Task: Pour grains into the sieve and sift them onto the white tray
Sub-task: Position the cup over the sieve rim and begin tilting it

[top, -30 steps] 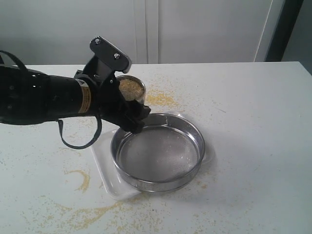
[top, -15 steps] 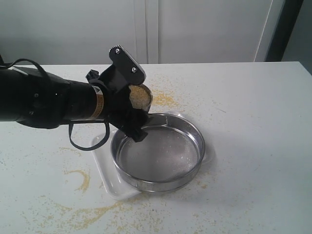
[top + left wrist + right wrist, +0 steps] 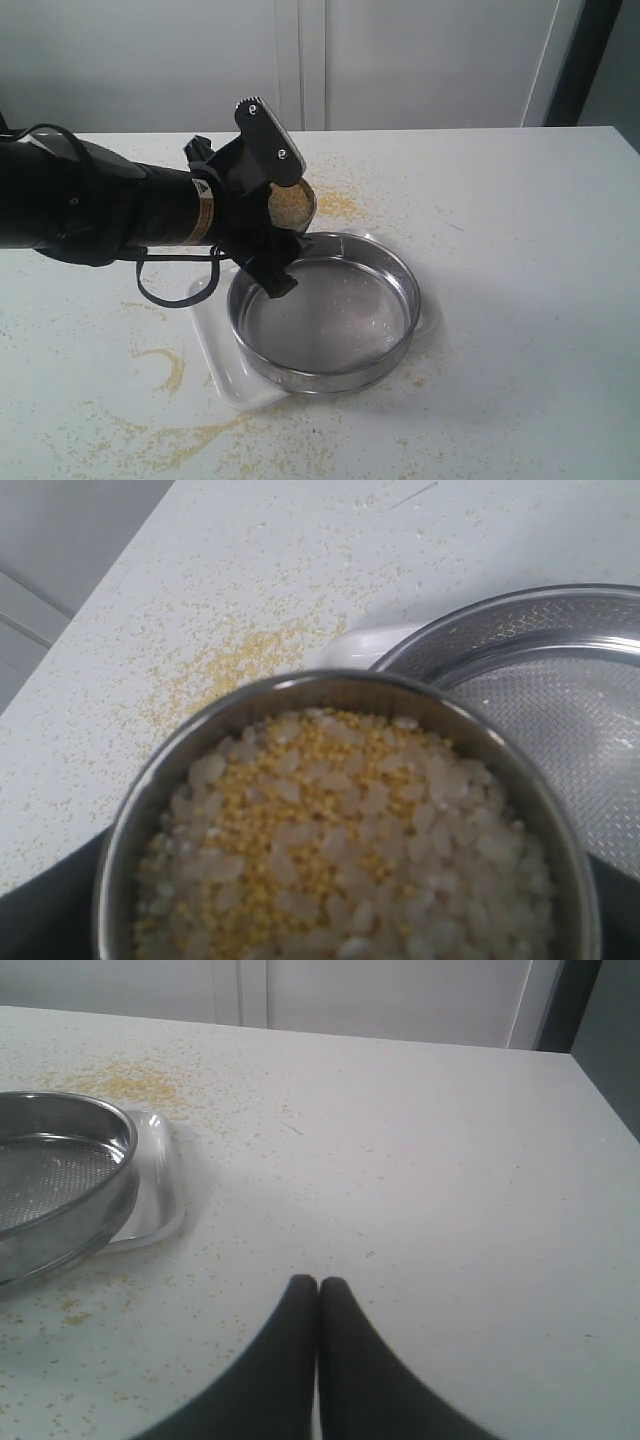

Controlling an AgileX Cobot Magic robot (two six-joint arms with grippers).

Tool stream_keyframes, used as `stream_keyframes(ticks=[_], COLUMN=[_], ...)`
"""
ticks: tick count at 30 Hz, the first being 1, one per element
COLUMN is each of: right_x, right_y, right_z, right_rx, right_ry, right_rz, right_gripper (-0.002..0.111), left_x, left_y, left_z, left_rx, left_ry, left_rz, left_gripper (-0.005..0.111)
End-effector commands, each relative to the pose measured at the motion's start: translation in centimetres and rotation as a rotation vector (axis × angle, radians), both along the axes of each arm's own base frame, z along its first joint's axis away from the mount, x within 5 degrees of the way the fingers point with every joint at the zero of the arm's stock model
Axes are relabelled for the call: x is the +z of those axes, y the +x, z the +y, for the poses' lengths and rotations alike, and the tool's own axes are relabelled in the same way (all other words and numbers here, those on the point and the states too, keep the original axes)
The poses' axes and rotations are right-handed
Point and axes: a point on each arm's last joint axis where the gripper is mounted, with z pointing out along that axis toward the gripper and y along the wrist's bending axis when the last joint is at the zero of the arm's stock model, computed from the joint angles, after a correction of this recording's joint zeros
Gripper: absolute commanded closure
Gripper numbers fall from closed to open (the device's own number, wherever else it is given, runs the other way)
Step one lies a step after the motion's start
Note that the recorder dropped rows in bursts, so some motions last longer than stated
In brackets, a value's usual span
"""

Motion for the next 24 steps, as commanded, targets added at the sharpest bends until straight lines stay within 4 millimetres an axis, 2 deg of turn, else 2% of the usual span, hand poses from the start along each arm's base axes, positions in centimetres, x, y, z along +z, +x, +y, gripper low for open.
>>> stream_keyframes(ticks=[1, 12, 19, 24], right_x=[-0.1, -0.1, -0.1, -0.1], right_y=[0.0, 0.0, 0.0, 0.0], right_z=[-0.1, 0.0, 0.0, 0.0], right_rx=[-0.008, -0.008, -0.008, -0.008], right_ry=[-0.004, -0.002, -0.002, -0.002], right_rz=[-0.008, -0.007, -0.007, -0.007], right_gripper=[0.108, 0.108, 0.108, 0.108], left_x=[0.8, 1.0, 1.1, 0.6], left_y=[0.0, -0.8, -0.5, -0.1], left_z=[-0.1, -1.0, -0.6, -1.2], left_rx=[0.0, 0.07, 0.102, 0.084], left_ry=[-0.007, 0.032, 0.063, 0.071], left_rz=[-0.027, -0.086, -0.12, -0.111], left_gripper=[0.107, 0.107, 0.107, 0.107])
